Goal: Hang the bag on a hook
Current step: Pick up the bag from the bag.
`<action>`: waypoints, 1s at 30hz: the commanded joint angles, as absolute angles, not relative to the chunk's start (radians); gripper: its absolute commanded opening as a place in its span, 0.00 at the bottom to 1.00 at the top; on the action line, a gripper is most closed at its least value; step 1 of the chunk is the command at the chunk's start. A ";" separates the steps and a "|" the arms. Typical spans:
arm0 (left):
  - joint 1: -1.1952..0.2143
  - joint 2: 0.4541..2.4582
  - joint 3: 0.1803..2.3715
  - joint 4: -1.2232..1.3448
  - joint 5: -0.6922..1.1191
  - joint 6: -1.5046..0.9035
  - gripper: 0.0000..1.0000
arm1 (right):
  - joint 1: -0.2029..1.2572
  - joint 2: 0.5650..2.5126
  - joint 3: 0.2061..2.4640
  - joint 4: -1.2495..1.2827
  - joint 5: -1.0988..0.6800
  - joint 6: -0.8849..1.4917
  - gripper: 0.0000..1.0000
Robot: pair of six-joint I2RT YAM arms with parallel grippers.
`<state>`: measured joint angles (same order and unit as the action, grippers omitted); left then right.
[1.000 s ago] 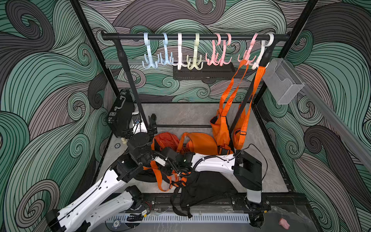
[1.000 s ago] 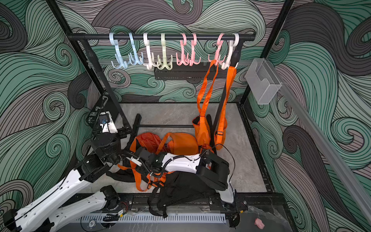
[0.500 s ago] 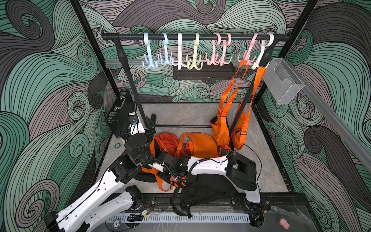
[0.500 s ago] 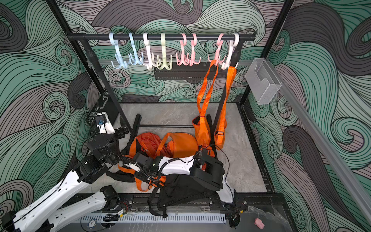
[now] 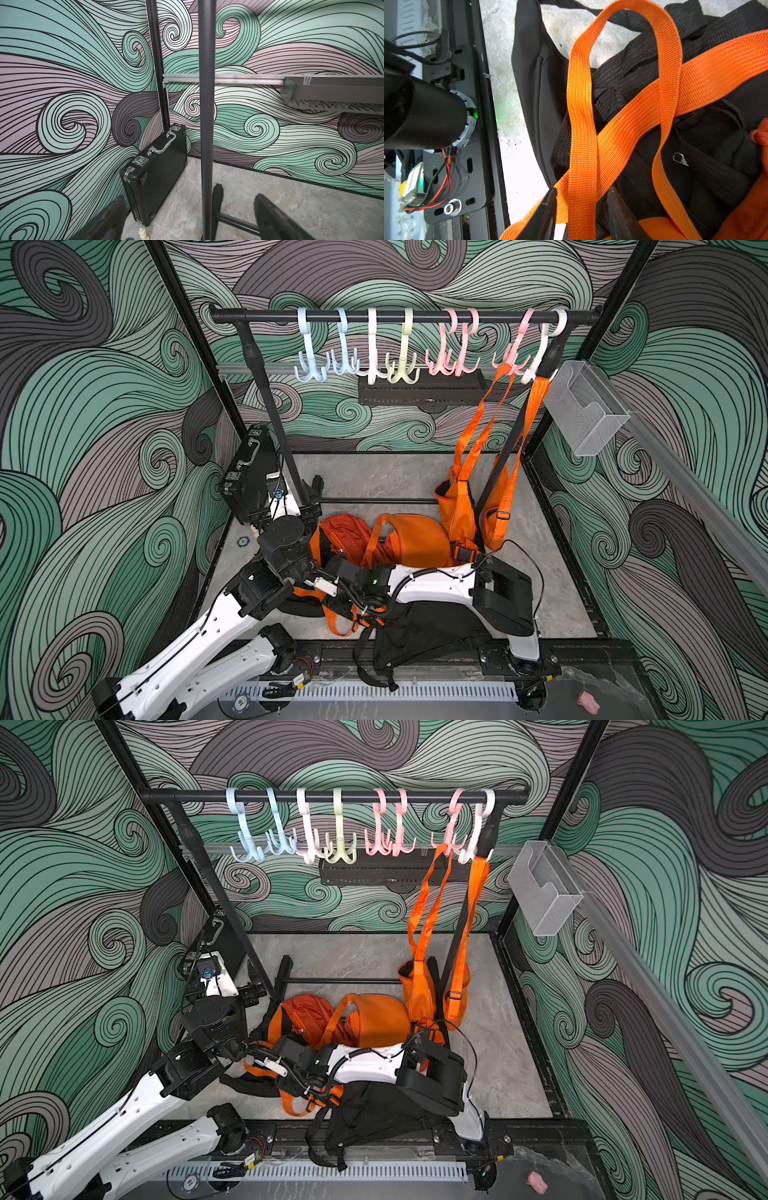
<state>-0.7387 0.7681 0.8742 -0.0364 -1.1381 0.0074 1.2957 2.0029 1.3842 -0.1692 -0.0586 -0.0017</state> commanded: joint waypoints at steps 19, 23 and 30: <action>-0.724 0.767 0.869 -0.016 -1.047 0.028 0.97 | 1.289 1.821 1.337 -0.213 0.075 -0.084 0.00; -0.724 0.743 0.861 -0.046 -0.744 0.072 0.97 | 1.257 1.620 1.301 -0.234 0.093 -0.100 0.00; -0.733 0.693 0.856 -0.059 -0.173 0.076 0.98 | 1.177 1.344 1.285 -0.319 0.107 -0.133 0.00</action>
<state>-0.7288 0.7010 0.8337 -0.0479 -0.4828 0.0750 1.1950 1.3907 1.2961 -0.2607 0.0853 -0.0944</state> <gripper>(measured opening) 0.977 0.048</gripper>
